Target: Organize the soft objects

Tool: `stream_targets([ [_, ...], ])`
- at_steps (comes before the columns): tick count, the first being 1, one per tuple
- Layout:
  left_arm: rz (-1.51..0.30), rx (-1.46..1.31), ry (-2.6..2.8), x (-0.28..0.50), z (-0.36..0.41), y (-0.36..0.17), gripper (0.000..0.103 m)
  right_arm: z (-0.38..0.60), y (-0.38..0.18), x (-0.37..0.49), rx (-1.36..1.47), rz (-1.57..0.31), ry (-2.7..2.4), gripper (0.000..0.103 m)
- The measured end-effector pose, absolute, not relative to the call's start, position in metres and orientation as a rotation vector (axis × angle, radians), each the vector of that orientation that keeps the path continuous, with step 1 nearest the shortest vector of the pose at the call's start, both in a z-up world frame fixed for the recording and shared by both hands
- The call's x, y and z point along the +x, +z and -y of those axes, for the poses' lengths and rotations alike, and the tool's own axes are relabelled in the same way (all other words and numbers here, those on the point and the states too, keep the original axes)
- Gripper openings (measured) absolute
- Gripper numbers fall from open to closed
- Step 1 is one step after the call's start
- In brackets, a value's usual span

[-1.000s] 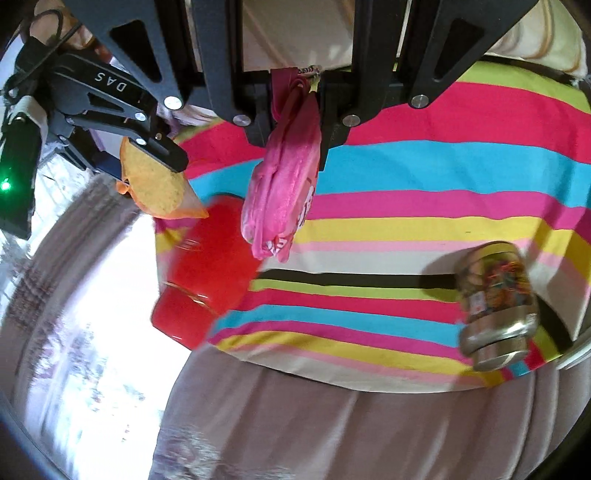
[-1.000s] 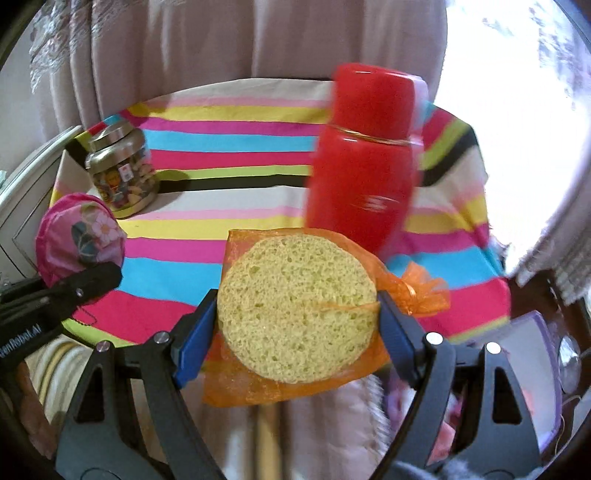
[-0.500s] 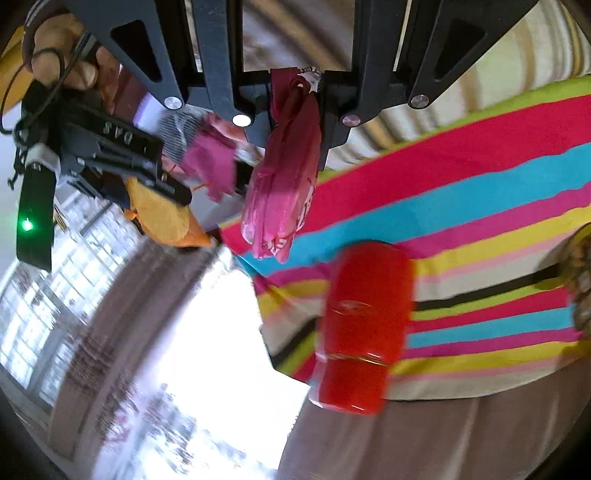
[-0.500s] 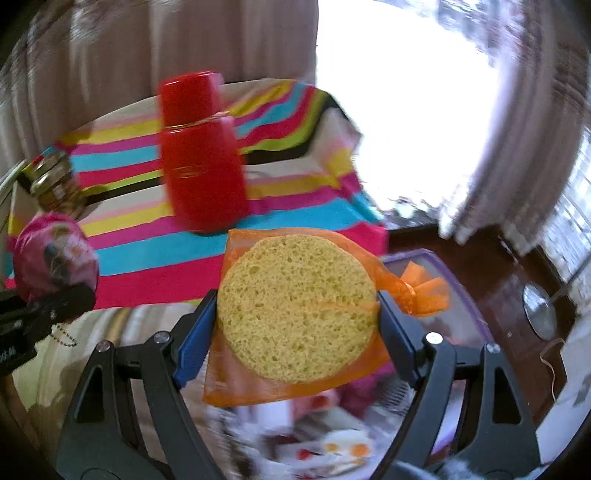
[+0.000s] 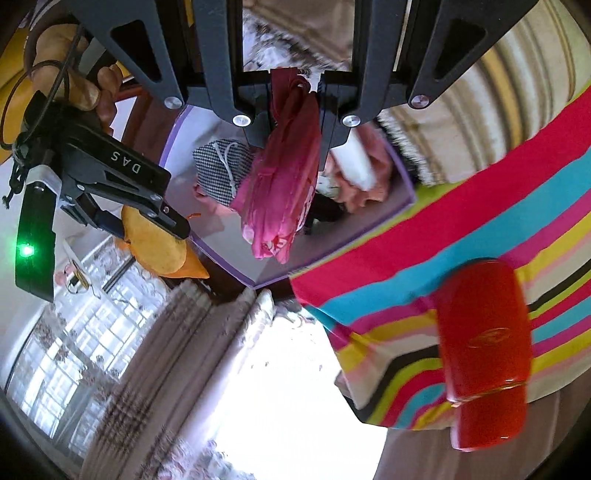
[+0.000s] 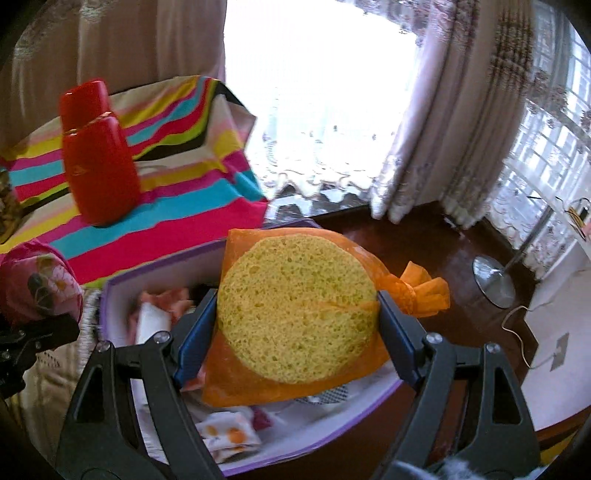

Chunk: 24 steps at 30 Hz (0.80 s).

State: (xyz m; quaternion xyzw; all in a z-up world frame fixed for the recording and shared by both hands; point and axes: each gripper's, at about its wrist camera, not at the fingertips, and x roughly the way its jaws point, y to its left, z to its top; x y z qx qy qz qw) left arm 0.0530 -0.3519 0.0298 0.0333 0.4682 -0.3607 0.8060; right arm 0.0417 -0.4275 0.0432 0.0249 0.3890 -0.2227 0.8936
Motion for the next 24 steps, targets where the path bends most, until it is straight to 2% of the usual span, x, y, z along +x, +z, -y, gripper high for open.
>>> stream_targets([
  [5,-1.027,0.092,-0.788,0.058,0.375,0.023,0.017,0.442,0.036,0.043,0.057,-0.818,-0.491,0.084],
  [9,-1.048,0.089,-0.788,0.062,0.382,0.019,0.022,0.453,0.029,0.046,0.067,-0.837,-0.502,0.084],
  [10,-1.062,0.089,-0.778,0.064,0.383,0.016,0.029,0.455,0.027,0.046,0.071,-0.842,-0.501,0.084],
  [11,-1.072,0.087,-0.766,0.064,0.383,0.014,0.04,0.456,0.025,0.046,0.076,-0.848,-0.5,0.084],
  [14,-1.088,0.051,-0.738,0.068,0.375,0.01,0.061,0.457,0.022,0.044,0.083,-0.867,-0.502,0.084],
  [24,-1.129,-0.036,-0.751,0.053,0.337,0.012,0.062,0.43,0.03,0.033,0.093,-0.895,-0.486,0.088],
])
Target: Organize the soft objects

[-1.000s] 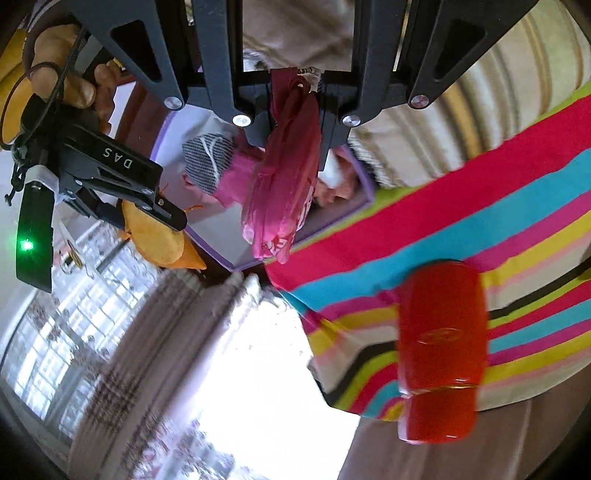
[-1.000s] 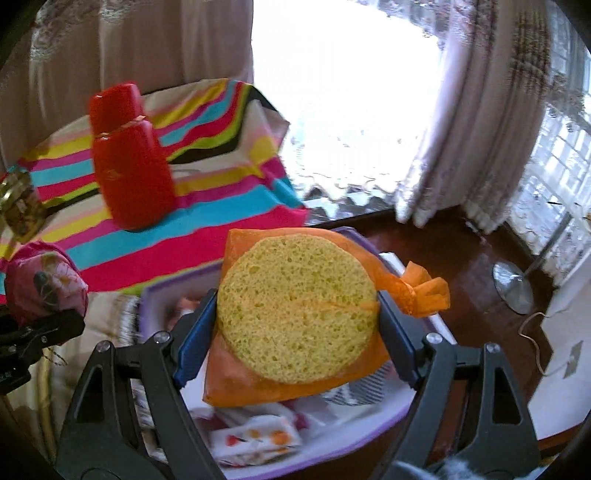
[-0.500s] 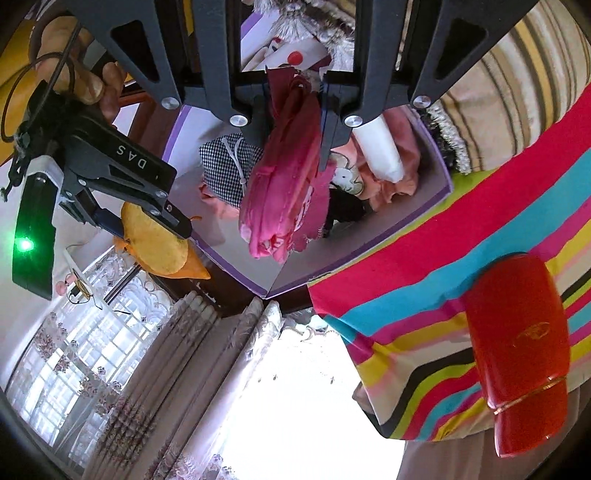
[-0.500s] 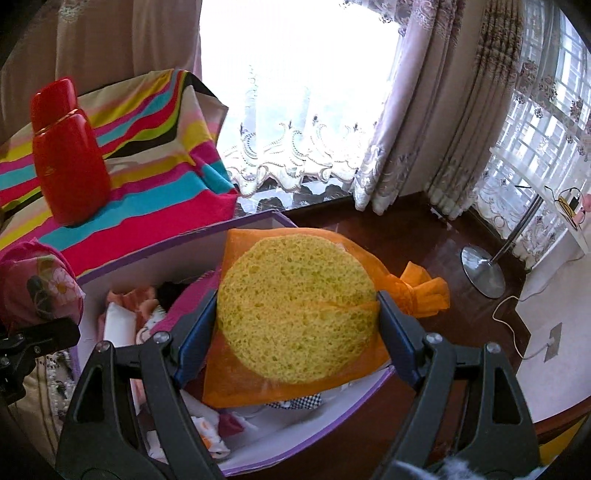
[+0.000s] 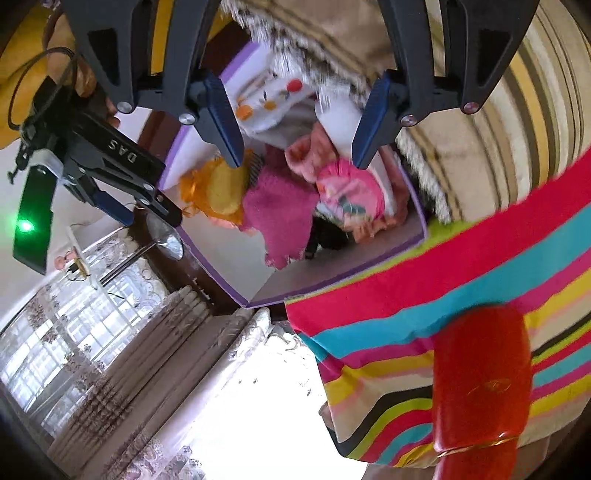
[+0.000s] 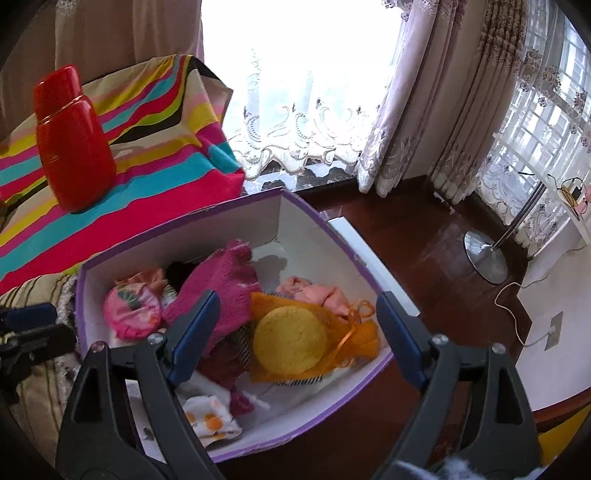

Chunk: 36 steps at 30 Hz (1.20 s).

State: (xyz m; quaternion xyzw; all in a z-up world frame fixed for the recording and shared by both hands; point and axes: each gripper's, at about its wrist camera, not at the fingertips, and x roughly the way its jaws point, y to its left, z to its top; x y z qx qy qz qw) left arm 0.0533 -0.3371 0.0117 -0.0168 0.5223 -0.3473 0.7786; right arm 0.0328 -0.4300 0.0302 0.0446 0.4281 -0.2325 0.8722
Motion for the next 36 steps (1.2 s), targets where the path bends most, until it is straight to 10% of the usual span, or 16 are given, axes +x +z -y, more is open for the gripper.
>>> stream_targets([
  [36,-1.12,-0.189,-0.734,0.02,0.284,0.007,0.094,0.374,0.049,-0.012,0.03,-0.934,-0.509,0.088],
])
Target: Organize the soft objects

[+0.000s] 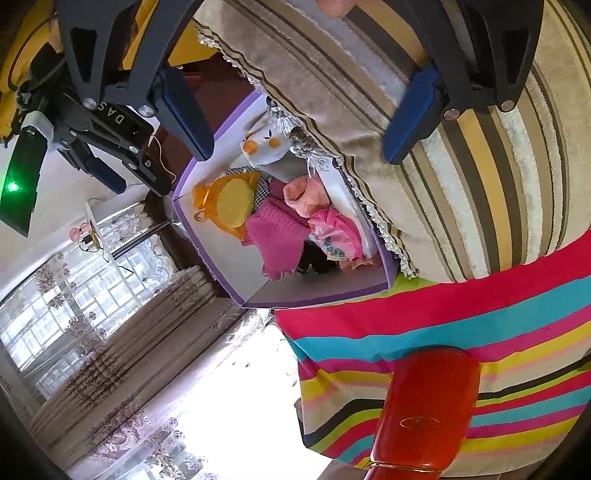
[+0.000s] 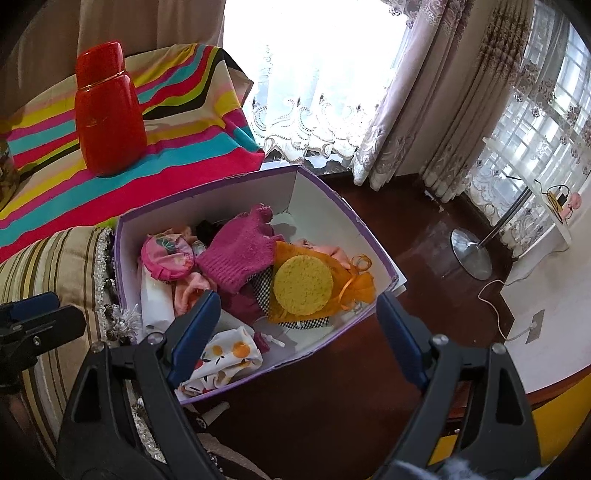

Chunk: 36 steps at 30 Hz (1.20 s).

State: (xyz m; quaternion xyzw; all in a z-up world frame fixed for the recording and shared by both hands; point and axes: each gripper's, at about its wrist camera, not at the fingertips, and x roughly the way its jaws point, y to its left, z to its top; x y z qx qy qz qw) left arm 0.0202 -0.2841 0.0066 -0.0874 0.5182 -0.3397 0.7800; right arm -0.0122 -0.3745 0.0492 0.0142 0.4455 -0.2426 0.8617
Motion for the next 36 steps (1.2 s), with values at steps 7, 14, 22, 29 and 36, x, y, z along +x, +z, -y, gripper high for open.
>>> stream_targets([
  [7,-1.119,-0.183,-0.729,0.0204,0.2846,0.006,0.094,0.3726,0.0488,-0.0118,0.028,-0.935,-0.505,0.088],
  [14,-1.119,-0.181,-0.73,0.0205,0.2836,0.0059,0.094,0.3741,0.0482,-0.0121,0.033,-0.936,-0.503,0.088],
  [22,-1.119,-0.182,-0.723,0.0207,0.2858,0.0053,0.094,0.3741,0.0475,-0.0115,0.035,-0.94,-0.501,0.088],
  [29,-1.119,-0.182,-0.723,0.0208,0.2856,0.0053,0.094,0.3741,0.0471,-0.0112,0.035,-0.941,-0.499,0.088],
  [36,-1.119,-0.181,-0.723,0.021,0.2853,0.0052,0.094,0.3741,0.0455,-0.0113,0.035,-0.943,-0.497,0.088],
])
